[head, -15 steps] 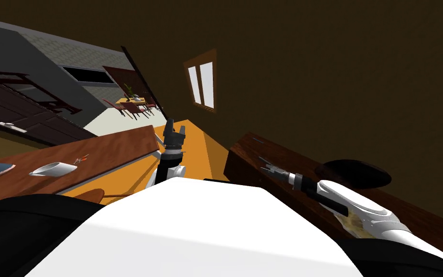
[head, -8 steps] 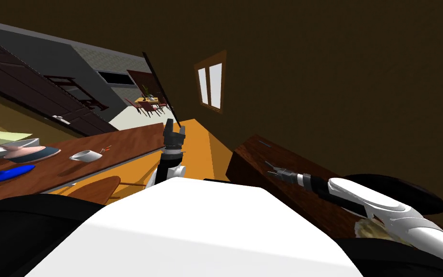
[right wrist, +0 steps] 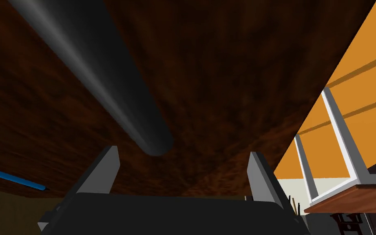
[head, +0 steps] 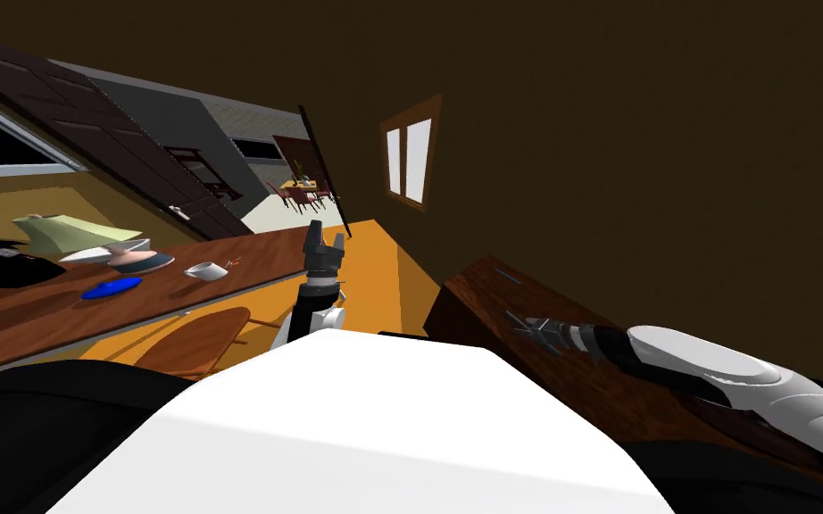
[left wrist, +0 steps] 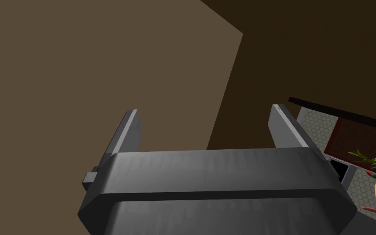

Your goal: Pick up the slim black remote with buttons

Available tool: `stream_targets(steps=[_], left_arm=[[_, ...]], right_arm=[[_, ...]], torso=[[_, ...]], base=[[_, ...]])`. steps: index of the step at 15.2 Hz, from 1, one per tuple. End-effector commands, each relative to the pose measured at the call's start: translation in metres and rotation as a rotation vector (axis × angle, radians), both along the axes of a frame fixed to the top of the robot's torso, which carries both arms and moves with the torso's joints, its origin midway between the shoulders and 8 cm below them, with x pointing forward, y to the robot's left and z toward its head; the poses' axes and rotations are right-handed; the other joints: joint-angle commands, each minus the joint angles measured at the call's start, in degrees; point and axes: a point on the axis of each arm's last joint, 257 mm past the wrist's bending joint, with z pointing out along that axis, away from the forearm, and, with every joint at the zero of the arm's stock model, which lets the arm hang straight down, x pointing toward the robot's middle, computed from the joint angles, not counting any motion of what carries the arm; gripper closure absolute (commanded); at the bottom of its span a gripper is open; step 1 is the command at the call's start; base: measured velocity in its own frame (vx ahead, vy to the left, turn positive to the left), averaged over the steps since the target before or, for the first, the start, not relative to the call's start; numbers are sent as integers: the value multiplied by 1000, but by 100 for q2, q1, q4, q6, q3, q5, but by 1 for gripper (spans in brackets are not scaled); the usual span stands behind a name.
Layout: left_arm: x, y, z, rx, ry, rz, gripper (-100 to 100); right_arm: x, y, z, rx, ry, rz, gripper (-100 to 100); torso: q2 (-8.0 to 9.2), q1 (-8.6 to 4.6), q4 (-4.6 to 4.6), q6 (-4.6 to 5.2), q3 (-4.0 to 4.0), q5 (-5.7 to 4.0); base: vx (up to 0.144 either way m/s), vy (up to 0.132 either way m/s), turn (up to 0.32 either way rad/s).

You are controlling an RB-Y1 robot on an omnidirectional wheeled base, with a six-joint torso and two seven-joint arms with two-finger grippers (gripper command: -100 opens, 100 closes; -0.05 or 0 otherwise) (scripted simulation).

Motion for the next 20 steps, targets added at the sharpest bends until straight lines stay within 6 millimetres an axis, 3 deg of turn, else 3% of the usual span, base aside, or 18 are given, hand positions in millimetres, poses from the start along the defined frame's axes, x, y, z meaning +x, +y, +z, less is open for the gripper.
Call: stream_targets(steps=[1,3,7,11,15,16,17,20], left_arm=[[0,0,0,0,0,0,0],[0,0,0,0,0,0,0],[0,0,0,0,0,0,0],[0,0,0,0,0,0,0],[0,0,0,0,0,0,0],[0,0,0,0,0,0,0],[0,0,0,0,0,0,0],[0,0,0,0,0,0,0]], right_arm=[[-16,-26,-5,-79,62,17,-100],[-26,-37,-7,-113,95,24,-100],[-66,-70,-15,-204,216,42,-100],[-64,-70,-15,-201,214,41,-100],[-87,-75,-37,-199,217,15,-100],[-80,-74,-31,-197,218,20,-100],[-82,-75,-32,-198,217,20,100],[-81,-74,-32,-197,217,22,100]], torso=[[0,0,0,0,0,0],[-3,-2,-1,-1,-2,-1],[-1,-1,0,2,-1,-1],[7,-1,2,8,4,-2],[-1,3,0,6,0,-3],[-4,4,-1,6,-2,-3],[-3,4,0,6,-1,-1],[0,-20,-3,2,-2,-23]], base=[[18,-1,289],[20,-5,244],[17,-4,185],[8,-3,27],[34,9,91],[28,7,31],[10,2,0],[-1,2,0]])
